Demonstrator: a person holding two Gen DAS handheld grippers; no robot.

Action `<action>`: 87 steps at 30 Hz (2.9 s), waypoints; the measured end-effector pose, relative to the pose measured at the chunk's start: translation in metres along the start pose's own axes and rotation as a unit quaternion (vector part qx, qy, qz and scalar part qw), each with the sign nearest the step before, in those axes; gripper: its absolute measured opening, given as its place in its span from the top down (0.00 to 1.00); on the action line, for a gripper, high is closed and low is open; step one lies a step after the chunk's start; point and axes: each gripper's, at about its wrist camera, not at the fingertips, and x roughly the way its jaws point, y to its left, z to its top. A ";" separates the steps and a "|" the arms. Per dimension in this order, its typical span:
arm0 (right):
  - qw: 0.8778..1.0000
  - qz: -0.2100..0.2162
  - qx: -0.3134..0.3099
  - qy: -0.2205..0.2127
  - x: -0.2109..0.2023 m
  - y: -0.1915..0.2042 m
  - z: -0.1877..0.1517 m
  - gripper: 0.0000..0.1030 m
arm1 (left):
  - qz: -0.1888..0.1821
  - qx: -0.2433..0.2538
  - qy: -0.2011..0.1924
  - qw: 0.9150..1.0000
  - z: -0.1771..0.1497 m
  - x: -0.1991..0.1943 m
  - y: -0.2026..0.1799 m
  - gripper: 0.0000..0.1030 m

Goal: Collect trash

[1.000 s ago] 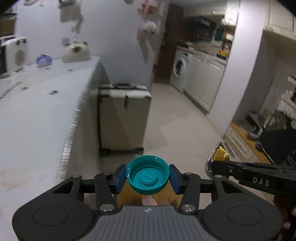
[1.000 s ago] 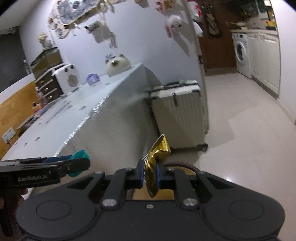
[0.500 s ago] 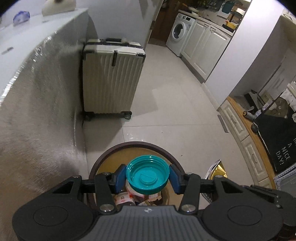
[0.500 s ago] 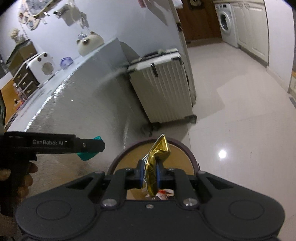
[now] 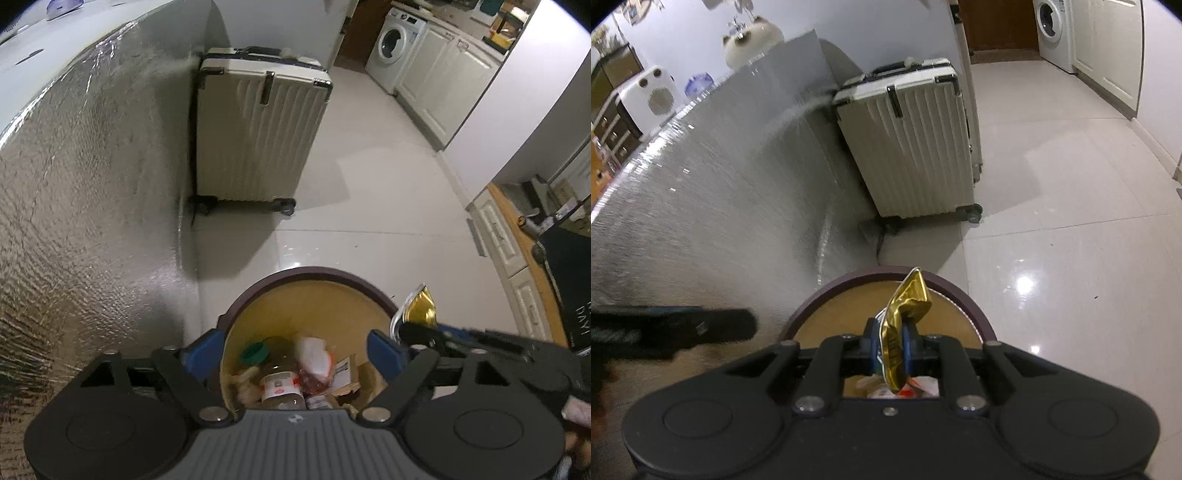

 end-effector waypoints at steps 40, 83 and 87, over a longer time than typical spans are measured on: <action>1.000 -0.007 0.011 0.003 -0.051 -0.005 -0.025 0.35 | 0.045 0.012 0.017 0.999 -0.031 -0.018 -0.005 0.00; 0.985 -0.036 -0.040 -0.166 -0.275 0.069 -0.079 0.00 | 0.053 0.049 -0.198 0.978 -0.125 -0.253 -0.030 0.00; 0.985 -0.046 -0.043 -0.158 -0.280 0.077 -0.088 0.00 | 0.058 0.044 -0.195 0.978 -0.140 -0.260 -0.025 0.00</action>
